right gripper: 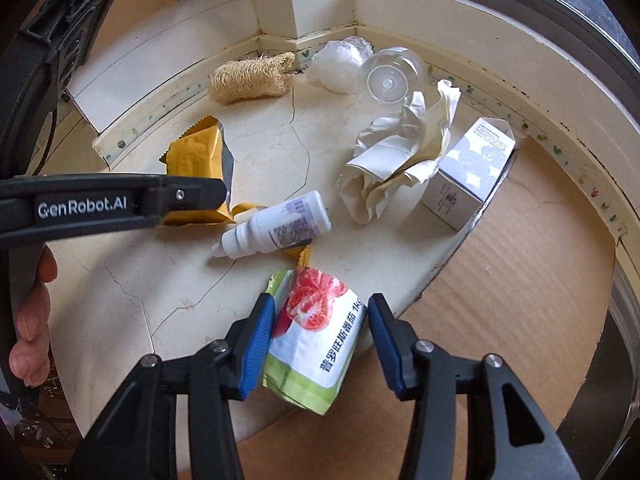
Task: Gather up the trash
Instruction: 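Grasp the yellow snack wrapper with left gripper while right grasps green-red snack packet, then carry wrapper and packet down over the bin and open both grippers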
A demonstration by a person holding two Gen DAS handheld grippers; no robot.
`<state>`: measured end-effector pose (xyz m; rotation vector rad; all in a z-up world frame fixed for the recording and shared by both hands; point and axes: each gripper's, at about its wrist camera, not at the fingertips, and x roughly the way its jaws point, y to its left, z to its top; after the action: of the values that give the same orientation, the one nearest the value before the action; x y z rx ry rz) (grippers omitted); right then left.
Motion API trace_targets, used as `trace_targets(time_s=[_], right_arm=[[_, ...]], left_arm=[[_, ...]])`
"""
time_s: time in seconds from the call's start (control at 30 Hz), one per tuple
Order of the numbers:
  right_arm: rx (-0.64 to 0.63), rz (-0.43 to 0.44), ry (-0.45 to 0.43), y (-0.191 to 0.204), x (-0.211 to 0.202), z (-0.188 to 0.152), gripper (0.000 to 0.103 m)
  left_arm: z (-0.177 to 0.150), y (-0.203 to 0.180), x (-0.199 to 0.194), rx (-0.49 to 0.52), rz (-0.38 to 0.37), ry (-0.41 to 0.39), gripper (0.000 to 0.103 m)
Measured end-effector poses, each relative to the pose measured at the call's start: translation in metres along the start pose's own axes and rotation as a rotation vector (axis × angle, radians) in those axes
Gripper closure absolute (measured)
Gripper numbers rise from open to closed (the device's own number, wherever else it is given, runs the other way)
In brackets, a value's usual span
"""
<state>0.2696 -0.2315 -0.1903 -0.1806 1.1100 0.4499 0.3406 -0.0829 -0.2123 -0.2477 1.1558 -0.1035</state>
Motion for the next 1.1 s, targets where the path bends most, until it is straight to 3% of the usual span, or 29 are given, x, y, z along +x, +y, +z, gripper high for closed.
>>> trace_targets(time_s=[0.17, 0.2, 0.37, 0.6, 1.1], right_arm=[[0.007, 0.048, -0.002, 0.003, 0.0, -0.002, 0.07], [0.006, 0.061, -0.002, 0.004, -0.001, -0.003, 0.082], [0.0, 0.088, -0.015, 0.01, -0.008, -0.01, 0.083], [0.052, 0.16, -0.076, 0.008, -0.042, -0.022, 0.083], [0.049, 0.131, -0.139, 0.059, -0.127, -0.083, 0.083]], left_arm=[[-0.002, 0.012, -0.005, -0.034, -0.041, -0.032, 0.09], [-0.004, 0.015, -0.006, -0.041, -0.048, -0.035, 0.092], [-0.014, 0.023, -0.019, -0.075, -0.083, -0.053, 0.094], [-0.037, 0.016, -0.058, -0.034, -0.117, -0.083, 0.094], [-0.15, 0.008, -0.155, 0.107, -0.085, -0.036, 0.094]])
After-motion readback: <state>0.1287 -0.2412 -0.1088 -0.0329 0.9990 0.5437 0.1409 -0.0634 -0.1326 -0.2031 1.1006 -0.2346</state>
